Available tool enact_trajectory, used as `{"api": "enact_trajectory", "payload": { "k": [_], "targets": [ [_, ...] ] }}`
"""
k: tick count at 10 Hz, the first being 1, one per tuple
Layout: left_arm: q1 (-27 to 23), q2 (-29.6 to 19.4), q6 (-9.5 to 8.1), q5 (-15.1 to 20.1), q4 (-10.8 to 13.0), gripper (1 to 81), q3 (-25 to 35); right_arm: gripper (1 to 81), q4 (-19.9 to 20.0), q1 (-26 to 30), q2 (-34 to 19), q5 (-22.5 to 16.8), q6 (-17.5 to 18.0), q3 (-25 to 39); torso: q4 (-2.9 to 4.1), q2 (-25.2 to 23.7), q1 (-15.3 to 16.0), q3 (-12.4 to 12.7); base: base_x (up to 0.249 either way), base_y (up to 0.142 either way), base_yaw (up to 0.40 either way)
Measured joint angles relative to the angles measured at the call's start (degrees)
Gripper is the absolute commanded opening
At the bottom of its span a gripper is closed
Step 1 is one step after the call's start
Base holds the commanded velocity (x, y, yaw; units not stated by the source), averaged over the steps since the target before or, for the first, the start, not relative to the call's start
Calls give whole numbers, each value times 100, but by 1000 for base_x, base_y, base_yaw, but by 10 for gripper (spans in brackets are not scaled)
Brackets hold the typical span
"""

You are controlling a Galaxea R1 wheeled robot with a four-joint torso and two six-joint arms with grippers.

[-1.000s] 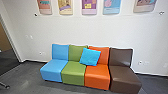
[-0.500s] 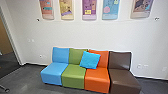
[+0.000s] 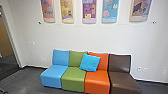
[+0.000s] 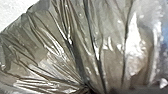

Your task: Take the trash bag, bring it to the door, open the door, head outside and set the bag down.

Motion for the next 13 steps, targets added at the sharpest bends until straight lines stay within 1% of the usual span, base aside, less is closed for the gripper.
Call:
{"api": "enact_trajectory", "payload": {
  "k": [2, 3, 4, 5, 6, 7, 9, 11, 13],
  "targets": [
    [35, 149, -5, -23, 0, 10, -190, 811, -6, -51, 116, -17, -6, -160, -5, 0, -7, 85, 0, 0, 0],
    [46, 162, -5, -23, 0, 10, -196, 811, -9, -52, 126, -24, -6, -166, -44, -2, -9, 98, 0, 0, 0],
    [60, 162, -5, -15, 0, 10, -196, 811, -6, -35, 126, -17, -6, -168, -158, 0, -9, 118, 0, 0, 0],
    [61, 162, -5, -17, 0, 10, -196, 811, -6, -35, 127, -15, -6, -171, -315, -2, -9, 153, 0, 0, 0],
    [38, 160, -2, -17, 0, 10, -196, 811, -6, -66, 127, -24, -6, -182, -442, -2, -9, 175, 0, 0, 0],
    [27, 165, -2, -20, 0, 10, -196, 811, -9, -96, 127, -28, -6, -182, -504, -2, -11, 181, 0, 0, 0],
    [33, 162, -2, -20, 0, 10, -196, 811, -12, -68, 127, -41, -6, -182, -500, -2, -13, 140, 0, 0, 0],
    [30, 165, -6, -44, 0, 10, -196, 811, -15, -35, 127, -22, -9, -182, -500, -2, -15, -116, 0, 0, 0],
    [-13, 165, -11, -78, 0, 10, -196, 811, -32, -18, 127, -35, -9, -182, -500, 2, -13, -214, 0, 0, 0]
  ]
}}
